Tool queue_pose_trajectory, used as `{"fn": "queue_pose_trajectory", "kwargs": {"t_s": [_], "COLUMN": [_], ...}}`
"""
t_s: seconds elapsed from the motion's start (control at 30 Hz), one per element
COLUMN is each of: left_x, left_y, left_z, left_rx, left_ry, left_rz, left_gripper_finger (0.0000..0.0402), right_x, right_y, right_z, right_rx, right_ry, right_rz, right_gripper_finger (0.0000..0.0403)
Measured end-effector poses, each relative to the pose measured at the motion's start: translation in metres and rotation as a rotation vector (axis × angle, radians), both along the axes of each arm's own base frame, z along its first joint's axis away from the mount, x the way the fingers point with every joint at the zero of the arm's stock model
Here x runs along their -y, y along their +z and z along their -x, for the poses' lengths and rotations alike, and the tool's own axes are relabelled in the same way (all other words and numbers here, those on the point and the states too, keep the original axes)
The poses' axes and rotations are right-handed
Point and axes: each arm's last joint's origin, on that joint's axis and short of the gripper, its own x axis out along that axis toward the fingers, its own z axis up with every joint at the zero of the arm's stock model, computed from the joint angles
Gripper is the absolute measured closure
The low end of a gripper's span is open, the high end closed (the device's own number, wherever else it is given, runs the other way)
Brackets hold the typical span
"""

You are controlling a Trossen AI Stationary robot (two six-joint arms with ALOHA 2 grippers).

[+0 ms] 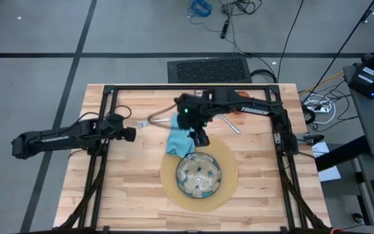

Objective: Set table place
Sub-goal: Move the silver fork to the top center of the table

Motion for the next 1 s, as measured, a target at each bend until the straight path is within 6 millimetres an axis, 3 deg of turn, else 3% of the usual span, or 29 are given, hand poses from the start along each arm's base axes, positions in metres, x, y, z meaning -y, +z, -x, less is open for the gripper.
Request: {"fn": "queue_pose_trajectory", "kwargs": {"t_s": [0.17,0.6,0.87,1.0], "left_x": [-0.009,-0.031,-0.045,-0.051], "left_y": [-0.017,-0.021,-0.029,-0.035], "left_z": [-0.001,-0.003,-0.014,-0.02], "left_rx": [0.036,0.059,0.06,0.044], "left_ry": [0.059,0.112,0.105,0.097], "left_rz": [-0.001,-0.01,0.029,0.035], "left_gripper_finger": [0.0222,0.0222,0.0223,0.0244], "right_x": [-0.026,-0.071,-0.109,-0.121], "right_y": [-0.009,-0.04,-0.078,-0.101], "right_z": [-0.001,-0.002,-0.001,0.002], "right_rx": [-0.043,-0.135,-0.195,-0.234], "right_ry": [0.045,0.095,0.133,0.138], "right_rz": [0.025,0.027,0.079,0.082], "right_gripper_finger": [0.0225,0.0225,0.0225,0.0225]}}
